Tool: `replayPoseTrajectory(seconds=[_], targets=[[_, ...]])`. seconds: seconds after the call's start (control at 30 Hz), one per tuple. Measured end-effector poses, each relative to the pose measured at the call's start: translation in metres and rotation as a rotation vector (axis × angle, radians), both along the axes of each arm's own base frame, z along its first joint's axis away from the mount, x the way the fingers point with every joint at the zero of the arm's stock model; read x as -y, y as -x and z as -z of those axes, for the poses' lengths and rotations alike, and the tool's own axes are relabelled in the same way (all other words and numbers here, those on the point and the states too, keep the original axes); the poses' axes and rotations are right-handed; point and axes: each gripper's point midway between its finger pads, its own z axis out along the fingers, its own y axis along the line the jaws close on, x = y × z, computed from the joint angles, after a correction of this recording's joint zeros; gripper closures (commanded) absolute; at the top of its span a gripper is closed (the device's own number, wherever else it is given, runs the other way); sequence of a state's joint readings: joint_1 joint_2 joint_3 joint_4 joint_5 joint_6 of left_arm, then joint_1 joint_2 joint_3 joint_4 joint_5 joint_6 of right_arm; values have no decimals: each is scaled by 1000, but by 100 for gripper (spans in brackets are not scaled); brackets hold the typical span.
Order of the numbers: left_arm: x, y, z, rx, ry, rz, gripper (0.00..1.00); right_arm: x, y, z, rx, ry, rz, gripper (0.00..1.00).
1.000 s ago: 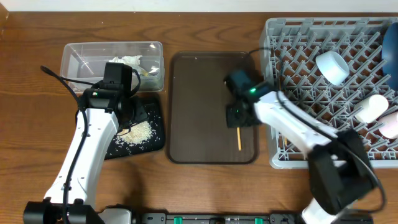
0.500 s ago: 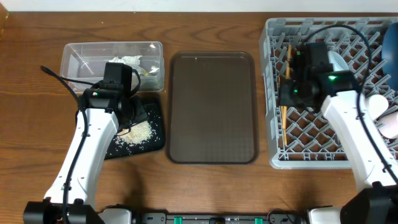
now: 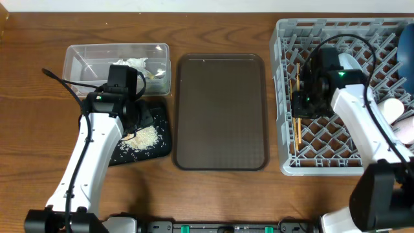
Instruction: Sort waste into correct bins and load items into the dishwasher rack
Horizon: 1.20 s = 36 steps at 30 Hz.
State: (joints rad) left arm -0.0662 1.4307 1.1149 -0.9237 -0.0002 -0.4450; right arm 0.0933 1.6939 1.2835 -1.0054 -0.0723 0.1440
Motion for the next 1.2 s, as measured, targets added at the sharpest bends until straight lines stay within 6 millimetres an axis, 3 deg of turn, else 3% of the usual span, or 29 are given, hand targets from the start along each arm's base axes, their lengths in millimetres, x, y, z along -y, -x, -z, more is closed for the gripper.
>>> replayPoseTrajectory(seconds=[0.1,0.53,0.67,0.8,1.0,1.13,1.2], targets=[[0,0,0,0,0,0,41,0,1,3,-10,-1,-7,76],[0,1,0,-6,0,0,40,-4,4,1,-16,-19,-20,71],[2,1,0,-6,9,7,40,-4,-3,-13,52,-22,-23,68],[12,-7,-2,30,50,82,40,-4,-21,-41,195,-31,-21,41],[30,-25,-9,112,46,265,40,6,-51,-66,350,-37,3,22],[38,-9,-4,49,37,361,40,17,-47,-64,328,-48,22,3],[38,6,0,-14,43,379,40,20,-39,-60,294,-59,26,1]])
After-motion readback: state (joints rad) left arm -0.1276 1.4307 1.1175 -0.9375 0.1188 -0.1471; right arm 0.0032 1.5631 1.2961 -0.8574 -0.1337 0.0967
